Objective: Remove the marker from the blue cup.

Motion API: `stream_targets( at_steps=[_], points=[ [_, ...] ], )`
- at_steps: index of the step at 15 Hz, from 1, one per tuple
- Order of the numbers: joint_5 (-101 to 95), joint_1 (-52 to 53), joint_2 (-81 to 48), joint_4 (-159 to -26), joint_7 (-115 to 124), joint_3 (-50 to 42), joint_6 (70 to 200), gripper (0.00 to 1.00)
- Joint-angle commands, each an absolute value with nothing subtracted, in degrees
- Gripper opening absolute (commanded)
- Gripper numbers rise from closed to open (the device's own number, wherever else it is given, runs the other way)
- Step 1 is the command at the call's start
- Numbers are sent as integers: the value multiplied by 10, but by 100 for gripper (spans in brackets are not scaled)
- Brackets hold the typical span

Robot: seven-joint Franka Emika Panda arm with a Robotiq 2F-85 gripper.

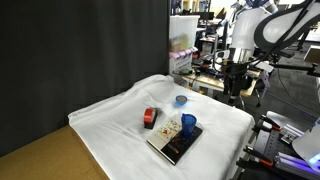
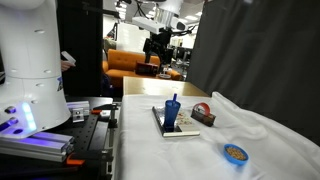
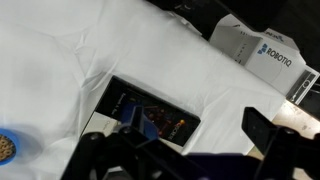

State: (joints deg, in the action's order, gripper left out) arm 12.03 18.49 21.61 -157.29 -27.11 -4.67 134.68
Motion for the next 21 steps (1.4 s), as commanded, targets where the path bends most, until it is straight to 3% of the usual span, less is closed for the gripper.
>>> stream_targets(
  at_steps=[1, 11, 21],
  points=[
    [146, 176, 172, -1545, -303, -41, 1371, 100],
    [110, 156, 173, -1563, -281, -16, 1344, 100],
    [79, 150, 20, -1477, -348, 18, 1378, 100]
  ],
)
